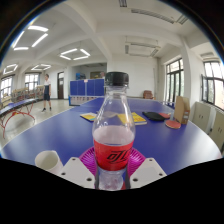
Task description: Pour water
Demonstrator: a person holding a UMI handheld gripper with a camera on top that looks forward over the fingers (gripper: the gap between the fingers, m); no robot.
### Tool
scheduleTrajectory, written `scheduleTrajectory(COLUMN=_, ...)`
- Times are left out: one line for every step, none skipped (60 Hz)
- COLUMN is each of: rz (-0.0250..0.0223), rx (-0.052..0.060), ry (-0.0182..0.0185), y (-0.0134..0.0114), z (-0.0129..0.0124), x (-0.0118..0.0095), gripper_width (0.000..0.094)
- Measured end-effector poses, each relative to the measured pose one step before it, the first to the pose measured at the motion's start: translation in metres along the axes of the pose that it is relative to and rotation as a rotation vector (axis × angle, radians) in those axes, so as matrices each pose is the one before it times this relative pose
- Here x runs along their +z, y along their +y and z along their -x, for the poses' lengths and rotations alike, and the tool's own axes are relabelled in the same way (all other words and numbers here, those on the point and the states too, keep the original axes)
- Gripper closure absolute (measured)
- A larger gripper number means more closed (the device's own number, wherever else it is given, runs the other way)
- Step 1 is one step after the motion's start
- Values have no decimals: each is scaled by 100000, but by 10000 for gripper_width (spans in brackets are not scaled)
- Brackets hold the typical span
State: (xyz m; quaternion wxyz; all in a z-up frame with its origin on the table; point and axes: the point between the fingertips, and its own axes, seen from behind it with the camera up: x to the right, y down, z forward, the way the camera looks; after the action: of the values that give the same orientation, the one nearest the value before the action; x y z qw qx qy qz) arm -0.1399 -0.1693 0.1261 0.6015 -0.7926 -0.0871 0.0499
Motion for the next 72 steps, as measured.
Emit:
scheduleTrajectory(rz=896, rx=554, ry=-328, y=625, z=-55, x=145, gripper_width=592)
scheduleTrajectory(rz=809, rx=475, ry=-147, y=591, z=-118, x=177, gripper_width=593)
scheduleTrajectory(rz=745, rx=361, ry=-46, y=540, z=-191, x=148, gripper_width=593)
scheduleTrajectory(rz=682, rx=101, ry=-10, y=563, z=-215, x=100, gripper_width=593)
scheduleTrajectory(rz=543, rx=-134, ry=-17, y=463, z=-194, x=26, gripper_width=593)
scheduleTrajectory(rz=479, rx=-198, ry=41, y=463, z=-241, x=21, gripper_width=594)
scheduleTrajectory(rz=726, rx=35, ry=355, y=404, z=1628, x=1027, gripper_width=593)
scheduleTrajectory(rz=580, rx=-33, ry=-37, y=1092, z=-888, x=60, gripper_width=581)
scheduleTrajectory(rz=-5526, rx=596, ry=-136, y=-959, z=-146, x=-442, gripper_width=589)
scheduleTrajectory(rz=-210, rx=-135, ry=97, y=344, z=-469, x=59, gripper_width=591)
scheduleTrajectory(rz=1929, rx=-441, ry=183, y=702, z=-32, x=-57, gripper_width=587)
scheduleTrajectory(rz=-2403, rx=235, ry=-343, y=-692, z=352, x=-409, gripper_width=589)
scheduleTrajectory(rz=-74, rx=12, ry=-50, y=61, z=-263, x=287, gripper_width=584)
scheduleTrajectory(rz=370, rx=42, ry=162, y=164, z=-16, x=-62, gripper_width=583)
scheduleTrajectory(rz=-696, rx=413, ry=253, y=-1056, z=414, x=-879, gripper_width=570)
scheduleTrajectory(rz=396, rx=131, ry=-48, y=182, z=106, x=-133, gripper_width=567)
scheduleTrajectory(rz=-431, rx=90, ry=-80, y=2, z=80, x=-83, gripper_width=551)
scheduleTrajectory(rz=-729, rx=-49, ry=48, y=-47, z=31, x=41, gripper_width=551)
scheduleTrajectory(rz=666, rx=-79, ry=70, y=423, z=-132, x=757, gripper_width=528)
scheduleTrajectory(rz=-892, rx=35, ry=-119, y=-56, z=43, x=111, gripper_width=512)
scheduleTrajectory(rz=-51, rx=-41, ry=-165, y=78, z=31, x=133, gripper_width=490)
scheduleTrajectory(rz=460, rx=-81, ry=-149, y=113, z=19, x=68, gripper_width=474)
scheduleTrajectory(rz=-220, rx=-49, ry=-118, y=-76, z=10, x=45, gripper_width=454)
scheduleTrajectory(rz=227, rx=-75, ry=0, y=8, z=-21, x=30, gripper_width=434)
scheduleTrajectory(rz=839, rx=-114, ry=33, y=121, z=-16, x=59, gripper_width=422)
scheduleTrajectory(rz=1114, rx=91, ry=12, y=-156, z=145, x=-678, gripper_width=409)
scheduleTrajectory(rz=1533, rx=33, ry=246, y=262, z=-123, x=308, gripper_width=392)
scheduleTrajectory(rz=1947, rx=-90, ry=273, y=301, z=-68, x=60, gripper_width=355)
scheduleTrajectory(rz=1796, rx=-170, ry=401, y=273, z=-136, x=18, gripper_width=303)
scheduleTrajectory(rz=1324, rx=-191, ry=411, y=153, z=-144, x=-42, gripper_width=234)
scheduleTrajectory(rz=913, rx=-51, ry=334, y=34, z=-130, x=-75, gripper_width=144)
scheduleTrajectory(rz=411, rx=-27, ry=320, y=-37, z=-112, x=-130, gripper_width=67)
scheduleTrajectory(rz=352, rx=92, ry=580, y=-97, z=-97, x=-192, gripper_width=86)
scheduleTrajectory(rz=690, rx=-5, ry=521, y=-23, z=-65, x=-252, gripper_width=107)
scheduleTrajectory(rz=1270, rx=-7, ry=649, y=-126, z=158, x=-720, gripper_width=116)
scheduleTrajectory(rz=596, rx=6, ry=924, y=102, z=-116, x=-283, gripper_width=115)
scheduleTrajectory(rz=956, rx=-211, ry=595, y=9, z=-53, x=-344, gripper_width=99)
scheduleTrajectory(rz=856, rx=-395, ry=340, y=21, z=8, x=-402, gripper_width=84)
scheduleTrajectory(rz=705, rx=-396, ry=339, y=-4, z=25, x=-483, gripper_width=75)
scheduleTrajectory(rz=679, rx=-144, ry=581, y=-260, z=-112, x=-589, gripper_width=72)
scheduleTrajectory(rz=444, rx=93, ry=740, y=-4, z=-4, x=-607, gripper_width=78)
scheduleTrajectory(rz=435, rx=300, ry=1063, y=-22, z=-30, x=-667, gripper_width=79)
scheduleTrajectory(rz=643, rx=341, ry=1110, y=63, z=-58, x=-746, gripper_width=86)
scheduleTrajectory(rz=863, rx=220, ry=797, y=-295, z=-296, x=-749, gripper_width=86)
scheduleTrajectory(rz=71, rx=229, ry=677, y=765, z=534, x=-1247, gripper_width=82)
scheduleTrajectory(rz=216, rx=195, ry=479, y=16, z=152, x=-836, gripper_width=82)
scheduleTrajectory(rz=145, rx=96, ry=355, y=-72, z=170, x=-889, gripper_width=84)
scheduleTrajectory(rz=129, rx=107, ry=318, y=-37, z=180, x=-865, gripper_width=82)
scheduleTrajectory(rz=101, rx=134, ry=383, y=-15, z=188, x=-969, gripper_width=86)
scheduleTrajectory(rz=53, rx=144, ry=497, y=-15, z=162, x=-1016, gripper_width=87)
scheduleTrajectory(rz=6, rx=134, ry=536, y=-47, z=149, x=-1079, gripper_width=87)
scheduleTrajectory(rz=518, rx=-6, ry=649, y=-1075, z=-211, x=-681, gripper_width=81)
scheduleTrajectory(rz=-204, rx=-107, ry=714, y=627, z=345, x=-1940, gripper_width=82)
scheduleTrajectory(rz=-71, rx=-57, ry=655, y=8, z=126, x=-1145, gripper_width=83)
scheduleTrajectory(rz=-42, rx=33, ry=515, y=2, z=145, x=-1143, gripper_width=78)
scheduleTrajectory(rz=41, rx=117, ry=436, y=48, z=179, x=-1170, gripper_width=83)
scheduleTrajectory(rz=83, rx=153, ry=497, y=78, z=133, x=-1156, gripper_width=84)
scheduleTrajectory(rz=135, rx=162, ry=549, y=112, z=128, x=-1226, gripper_width=82)
scheduleTrajectory(rz=151, rx=270, ry=564, y=150, z=137, x=-1216, gripper_width=84)
scheduleTrajectory(rz=456, rx=392, ry=595, y=-691, z=129, x=-666, gripper_width=85)
scheduleTrajectory(rz=-141, rx=361, ry=506, y=862, z=189, x=-1676, gripper_width=87)
scheduleTrajectory(rz=-107, rx=386, ry=370, y=206, z=183, x=-1066, gripper_width=88)
scheduleTrajectory(rz=-97, rx=352, ry=276, y=166, z=172, x=-1063, gripper_width=88)
scheduleTrajectory(rz=46, rx=318, ry=346, y=180, z=146, x=-1052, gripper_width=86)
scheduleTrajectory(rz=90, rx=243, ry=312, y=205, z=144, x=-1019, gripper_width=85)
scheduleTrajectory(rz=-81, rx=99, ry=167, y=187, z=176, x=-1023, gripper_width=85)
scheduleTrajectory(rz=-248, rx=-51, ry=38, y=120, z=194, x=-949, gripper_width=79)
scheduleTrajectory(rz=-12, rx=-138, ry=160, y=-383, z=199, x=-414, gripper_width=86)
scheduleTrajectory(rz=-135, rx=-180, ry=181, y=181, z=157, x=-928, gripper_width=85)
scheduleTrajectory(rz=-28, rx=-268, ry=289, y=153, z=100, x=-740, gripper_width=84)
scheduleTrajectory(rz=-22, rx=-319, ry=371, y=183, z=87, x=-671, gripper_width=87)
scheduleTrajectory(rz=-41, rx=-260, ry=379, y=156, z=43, x=-651, gripper_width=88)
